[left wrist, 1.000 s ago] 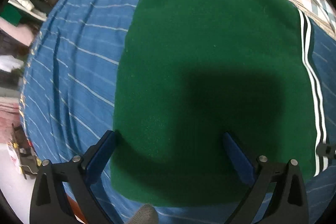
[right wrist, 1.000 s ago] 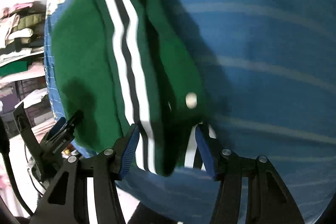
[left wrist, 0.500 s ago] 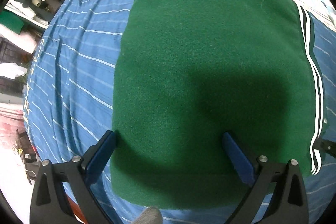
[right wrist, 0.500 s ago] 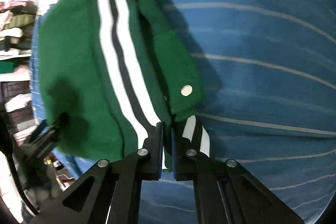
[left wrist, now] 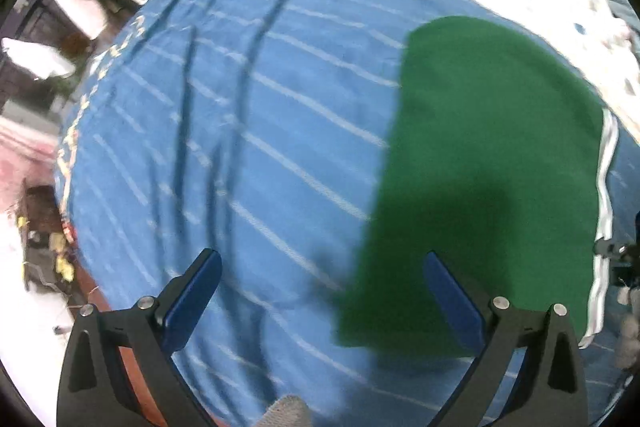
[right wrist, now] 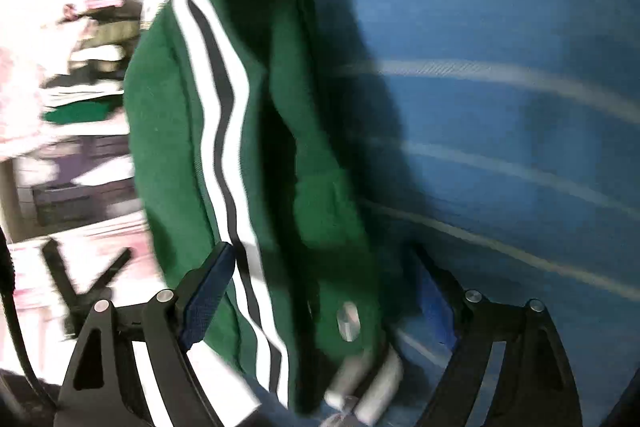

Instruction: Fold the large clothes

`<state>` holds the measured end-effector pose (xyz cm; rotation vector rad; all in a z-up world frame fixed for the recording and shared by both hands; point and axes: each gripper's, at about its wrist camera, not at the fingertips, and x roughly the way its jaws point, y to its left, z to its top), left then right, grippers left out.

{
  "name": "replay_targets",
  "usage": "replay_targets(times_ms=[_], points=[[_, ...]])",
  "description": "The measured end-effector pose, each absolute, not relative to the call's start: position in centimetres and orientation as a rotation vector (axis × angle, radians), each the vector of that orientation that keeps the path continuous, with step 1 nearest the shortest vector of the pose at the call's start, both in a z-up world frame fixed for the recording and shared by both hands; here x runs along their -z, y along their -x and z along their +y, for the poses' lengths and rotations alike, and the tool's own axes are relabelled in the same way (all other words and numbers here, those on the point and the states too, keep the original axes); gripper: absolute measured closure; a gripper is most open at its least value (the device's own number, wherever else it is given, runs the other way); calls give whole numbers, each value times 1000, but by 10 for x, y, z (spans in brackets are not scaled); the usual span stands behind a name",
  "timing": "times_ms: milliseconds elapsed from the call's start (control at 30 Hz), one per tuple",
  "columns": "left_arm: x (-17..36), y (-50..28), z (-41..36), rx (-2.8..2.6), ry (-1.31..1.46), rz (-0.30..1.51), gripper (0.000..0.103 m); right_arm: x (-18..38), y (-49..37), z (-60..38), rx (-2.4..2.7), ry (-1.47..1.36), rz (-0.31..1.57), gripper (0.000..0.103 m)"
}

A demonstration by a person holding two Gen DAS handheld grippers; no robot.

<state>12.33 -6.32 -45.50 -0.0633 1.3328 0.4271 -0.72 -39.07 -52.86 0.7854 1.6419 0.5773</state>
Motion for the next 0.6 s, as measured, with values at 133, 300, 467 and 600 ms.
replay_targets(times_ms=[133, 300, 467, 600], points=[[457, -115, -36, -477, 48, 1330, 0, 540, -1, -370, -710, -845, 1620, 21], [468, -115, -1, -459, 129, 1351, 0, 535, 0, -360, -620, -814, 1633, 56], [467, -133, 11, -312, 188, 1320, 0, 516, 33, -393, -531, -1048, 1621, 64], [489, -171, 8, -44, 299, 1359, 0, 517, 64, -403, -495, -1092, 1642, 57]])
